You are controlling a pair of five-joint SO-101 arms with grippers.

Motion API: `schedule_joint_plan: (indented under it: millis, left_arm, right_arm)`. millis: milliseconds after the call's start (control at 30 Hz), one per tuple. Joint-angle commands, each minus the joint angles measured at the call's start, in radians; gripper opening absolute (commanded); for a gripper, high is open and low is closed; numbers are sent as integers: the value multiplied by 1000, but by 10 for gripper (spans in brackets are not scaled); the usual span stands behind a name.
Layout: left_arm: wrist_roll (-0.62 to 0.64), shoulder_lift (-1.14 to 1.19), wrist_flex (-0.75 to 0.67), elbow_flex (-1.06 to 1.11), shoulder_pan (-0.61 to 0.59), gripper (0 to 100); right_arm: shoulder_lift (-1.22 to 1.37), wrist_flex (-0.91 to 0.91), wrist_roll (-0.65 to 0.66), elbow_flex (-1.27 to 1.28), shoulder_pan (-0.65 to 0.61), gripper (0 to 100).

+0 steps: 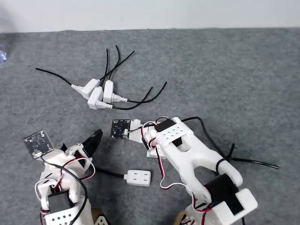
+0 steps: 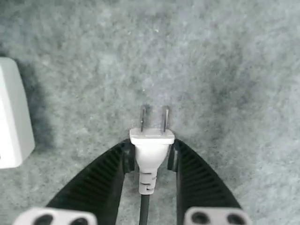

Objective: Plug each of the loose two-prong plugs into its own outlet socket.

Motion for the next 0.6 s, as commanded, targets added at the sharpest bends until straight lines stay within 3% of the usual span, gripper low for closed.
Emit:
schedule_joint_plan:
  millis: [0, 100, 267, 367, 567]
  left_arm:
    - [-11, -8, -3, -12, 8, 457]
    - [-11, -8, -3, -12, 9, 457]
    - [-11, -8, -3, -12, 23, 457]
    - [-5, -8, -9, -12, 121, 457]
    - [110, -8, -215, -12, 345, 458]
  right_arm:
    - [-1, -5, -5, -2, 4, 97]
    - [-1, -5, -5, -2, 4, 0]
    - [-13, 12, -3, -3, 4, 8]
    - [-58, 62, -12, -40, -8, 8]
    - [-298, 217, -112, -132, -73, 8]
